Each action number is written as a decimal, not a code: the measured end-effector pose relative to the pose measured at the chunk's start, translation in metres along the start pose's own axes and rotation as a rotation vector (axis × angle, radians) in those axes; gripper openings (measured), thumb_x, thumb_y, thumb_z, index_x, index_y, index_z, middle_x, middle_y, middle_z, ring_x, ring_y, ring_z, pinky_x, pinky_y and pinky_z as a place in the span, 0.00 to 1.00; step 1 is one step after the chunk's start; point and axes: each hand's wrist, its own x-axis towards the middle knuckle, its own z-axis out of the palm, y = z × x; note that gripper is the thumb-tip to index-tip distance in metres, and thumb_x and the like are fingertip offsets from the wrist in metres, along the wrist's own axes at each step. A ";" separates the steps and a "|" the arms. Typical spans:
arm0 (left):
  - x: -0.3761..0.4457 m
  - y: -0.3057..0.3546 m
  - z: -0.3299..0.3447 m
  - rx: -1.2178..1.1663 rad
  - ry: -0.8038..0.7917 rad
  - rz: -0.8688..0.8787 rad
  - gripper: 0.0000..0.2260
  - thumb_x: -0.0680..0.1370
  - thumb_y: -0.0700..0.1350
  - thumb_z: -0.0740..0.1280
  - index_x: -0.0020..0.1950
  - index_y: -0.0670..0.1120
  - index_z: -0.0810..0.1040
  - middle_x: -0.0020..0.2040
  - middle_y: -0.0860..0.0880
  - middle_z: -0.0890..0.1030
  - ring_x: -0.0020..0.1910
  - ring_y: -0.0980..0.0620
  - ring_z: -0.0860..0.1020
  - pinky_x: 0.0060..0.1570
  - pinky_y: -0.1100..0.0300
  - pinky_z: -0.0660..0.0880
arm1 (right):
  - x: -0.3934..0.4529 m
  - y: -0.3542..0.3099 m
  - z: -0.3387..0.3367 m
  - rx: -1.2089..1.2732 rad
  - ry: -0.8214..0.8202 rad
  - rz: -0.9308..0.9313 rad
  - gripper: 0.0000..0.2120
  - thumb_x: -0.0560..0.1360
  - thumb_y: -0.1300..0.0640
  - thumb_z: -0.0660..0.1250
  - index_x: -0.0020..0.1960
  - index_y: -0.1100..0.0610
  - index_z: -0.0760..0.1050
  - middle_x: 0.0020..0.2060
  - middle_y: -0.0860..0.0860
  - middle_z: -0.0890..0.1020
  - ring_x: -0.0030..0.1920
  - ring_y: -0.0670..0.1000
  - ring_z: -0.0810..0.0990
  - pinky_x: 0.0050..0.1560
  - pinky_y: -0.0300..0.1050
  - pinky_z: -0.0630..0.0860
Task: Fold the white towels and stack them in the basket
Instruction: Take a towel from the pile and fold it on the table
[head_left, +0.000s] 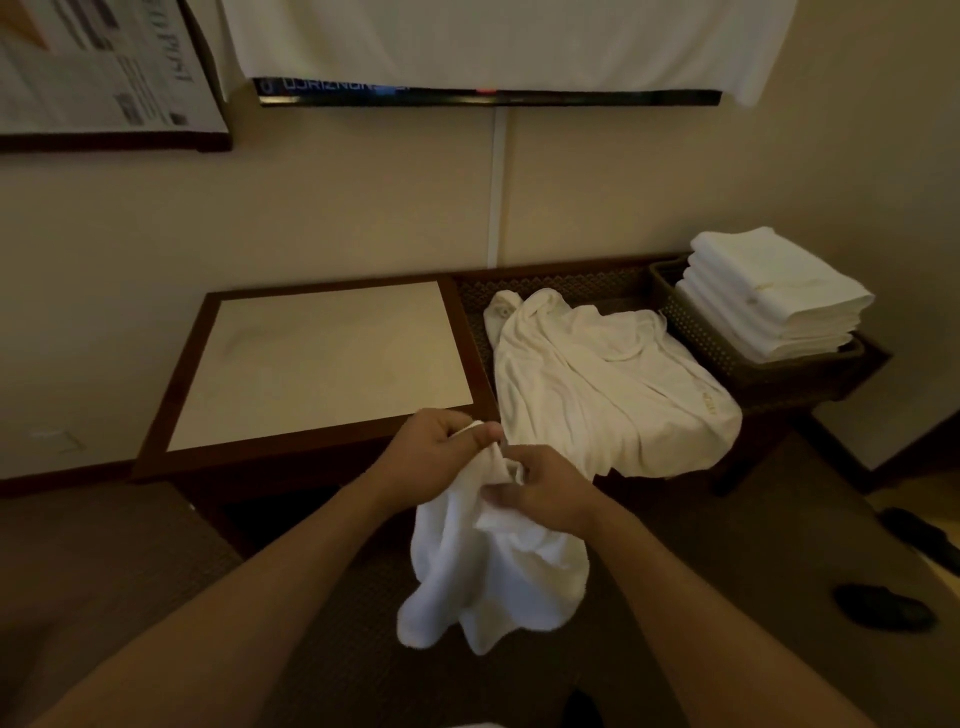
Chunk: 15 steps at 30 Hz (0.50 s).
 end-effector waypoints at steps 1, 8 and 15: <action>0.002 0.003 -0.006 -0.017 -0.004 0.002 0.14 0.78 0.54 0.71 0.42 0.44 0.83 0.38 0.45 0.83 0.37 0.53 0.79 0.38 0.57 0.75 | 0.001 -0.003 -0.001 0.053 0.062 -0.014 0.06 0.75 0.56 0.75 0.52 0.51 0.83 0.43 0.49 0.86 0.45 0.46 0.84 0.51 0.54 0.82; -0.023 -0.057 -0.006 0.155 -0.255 -0.171 0.09 0.77 0.50 0.74 0.57 0.58 0.83 0.54 0.60 0.83 0.54 0.63 0.80 0.61 0.52 0.78 | -0.004 -0.033 -0.041 0.531 0.034 -0.032 0.13 0.68 0.59 0.74 0.52 0.52 0.84 0.48 0.57 0.85 0.50 0.58 0.83 0.52 0.55 0.80; -0.027 -0.061 0.019 -0.119 -0.253 -0.179 0.25 0.73 0.47 0.78 0.67 0.61 0.75 0.62 0.60 0.79 0.63 0.57 0.77 0.60 0.57 0.78 | -0.014 -0.053 -0.062 0.745 -0.130 0.000 0.14 0.66 0.66 0.70 0.51 0.57 0.82 0.43 0.54 0.85 0.43 0.52 0.84 0.42 0.46 0.82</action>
